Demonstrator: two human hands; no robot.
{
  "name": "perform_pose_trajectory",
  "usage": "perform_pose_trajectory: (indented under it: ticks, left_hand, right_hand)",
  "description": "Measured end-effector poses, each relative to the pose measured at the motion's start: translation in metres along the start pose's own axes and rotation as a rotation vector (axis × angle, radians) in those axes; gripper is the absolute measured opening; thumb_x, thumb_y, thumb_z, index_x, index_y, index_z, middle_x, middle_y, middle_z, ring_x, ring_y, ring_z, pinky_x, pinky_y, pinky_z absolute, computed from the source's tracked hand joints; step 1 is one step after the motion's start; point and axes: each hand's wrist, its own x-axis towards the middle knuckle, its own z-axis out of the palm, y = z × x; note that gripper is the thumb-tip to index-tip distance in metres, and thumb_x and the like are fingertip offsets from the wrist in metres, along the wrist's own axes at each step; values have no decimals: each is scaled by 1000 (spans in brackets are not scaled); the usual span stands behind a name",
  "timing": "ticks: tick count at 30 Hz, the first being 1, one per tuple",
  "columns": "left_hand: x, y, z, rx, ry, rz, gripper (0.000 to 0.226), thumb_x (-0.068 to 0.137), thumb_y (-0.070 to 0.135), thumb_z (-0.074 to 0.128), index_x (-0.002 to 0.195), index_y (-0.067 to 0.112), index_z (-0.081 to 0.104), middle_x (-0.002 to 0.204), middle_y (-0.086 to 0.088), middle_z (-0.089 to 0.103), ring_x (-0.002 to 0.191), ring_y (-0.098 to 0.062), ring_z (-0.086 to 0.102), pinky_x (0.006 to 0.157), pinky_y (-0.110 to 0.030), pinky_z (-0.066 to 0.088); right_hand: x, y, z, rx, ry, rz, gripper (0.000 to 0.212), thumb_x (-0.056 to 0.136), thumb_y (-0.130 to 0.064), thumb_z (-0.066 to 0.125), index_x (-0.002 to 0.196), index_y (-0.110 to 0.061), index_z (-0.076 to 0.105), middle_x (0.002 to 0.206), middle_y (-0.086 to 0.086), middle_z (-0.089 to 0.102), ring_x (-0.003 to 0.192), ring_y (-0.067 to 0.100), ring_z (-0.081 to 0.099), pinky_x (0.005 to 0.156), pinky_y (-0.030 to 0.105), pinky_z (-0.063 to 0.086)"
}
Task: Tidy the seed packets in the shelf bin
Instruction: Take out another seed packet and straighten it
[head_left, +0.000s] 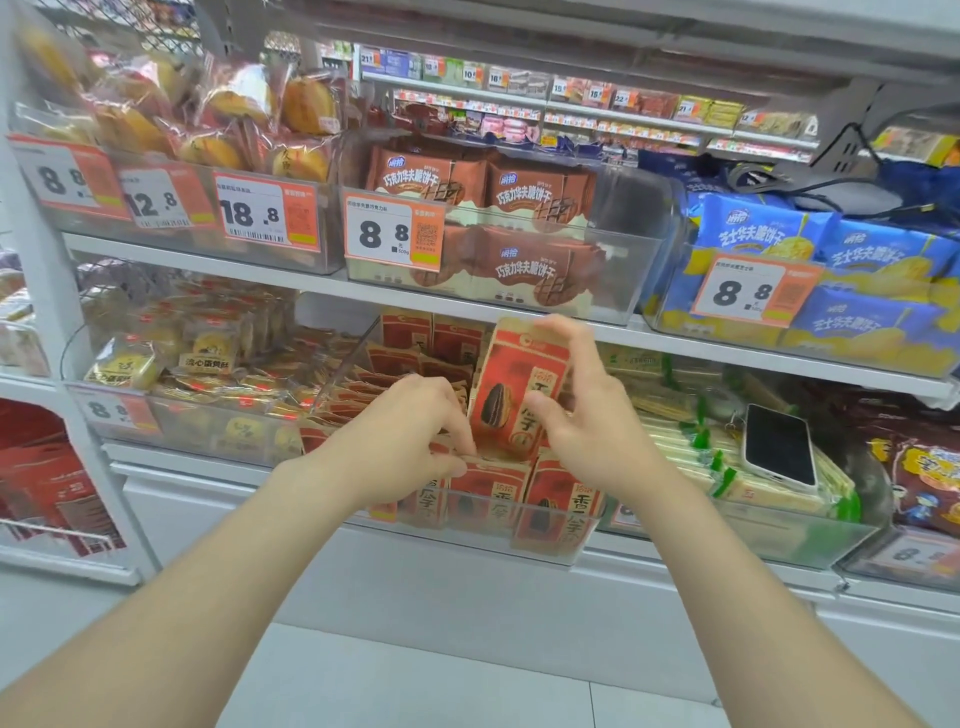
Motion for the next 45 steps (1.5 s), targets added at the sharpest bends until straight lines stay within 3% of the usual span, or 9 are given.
perform_pose_trajectory:
  ticks: [4, 6, 10, 22, 26, 29, 36, 41, 45]
  left_hand:
    - [1, -2, 1, 0, -21, 9, 14, 95, 31, 82, 108, 38, 81, 118, 15, 60, 115, -14, 55, 107, -43, 50]
    - [1, -4, 1, 11, -33, 15, 17, 97, 30, 80, 111, 39, 80, 119, 15, 60, 114, -13, 55, 106, -44, 52]
    - [2, -5, 1, 12, -38, 22, 14, 98, 29, 78, 110, 37, 81, 115, 16, 60, 108, -13, 56, 101, -43, 53]
    - [11, -7, 9, -5, 29, 36, 20, 93, 39, 79, 104, 34, 63, 107, 18, 55, 99, -4, 55, 90, -32, 51]
    - [15, -4, 15, 62, 30, 63, 50, 96, 42, 74, 142, 32, 55, 130, 10, 53, 117, -14, 48, 104, -37, 49]
    - [14, -1, 12, 99, -6, 52, 44, 101, 39, 69, 144, 33, 63, 118, 10, 71, 116, -14, 48, 104, -41, 50]
    - [5, 6, 13, 148, -30, 49, 35, 107, 29, 60, 142, 31, 67, 130, 10, 73, 129, -17, 53, 112, -43, 48]
    - [3, 6, 11, 121, -18, 22, 37, 105, 40, 60, 141, 34, 67, 122, 12, 74, 125, -17, 57, 114, -49, 46]
    - [3, 11, 8, 84, -11, 13, 37, 102, 48, 62, 137, 38, 68, 120, 17, 74, 123, -16, 59, 117, -52, 42]
  right_hand:
    - [6, 2, 18, -274, -154, 48, 19, 110, -25, 58, 126, -36, 56, 91, -10, 70, 74, 12, 67, 68, 35, 55]
    - [11, 2, 22, -366, -92, 45, 15, 106, -29, 62, 121, -32, 67, 100, -7, 74, 92, 16, 68, 83, 41, 58]
    - [17, -1, 22, -391, -79, 107, 16, 104, -34, 63, 114, -35, 75, 103, -12, 75, 109, 23, 63, 108, 49, 43]
    - [24, 6, 32, -559, -280, 277, 58, 102, -48, 43, 54, -17, 53, 60, -3, 56, 89, 26, 55, 102, 52, 33]
    - [32, 10, 35, -417, 110, 234, 23, 100, -33, 57, 90, -28, 77, 89, -4, 72, 102, 25, 63, 102, 49, 43]
    - [38, 10, 35, -431, -21, 345, 49, 101, -25, 54, 149, -34, 58, 127, -1, 70, 135, 32, 42, 107, 49, 32]
    - [44, 12, 37, -535, -104, 436, 13, 93, -30, 68, 97, -36, 79, 101, -6, 69, 120, 30, 39, 93, 46, 26]
    - [38, 9, 32, -473, 53, 226, 16, 103, -27, 64, 106, -31, 80, 106, -6, 76, 114, 25, 63, 106, 47, 44]
    - [28, 5, 17, -390, 333, -69, 14, 105, -19, 62, 108, -18, 75, 103, -2, 72, 96, 20, 67, 92, 42, 55]
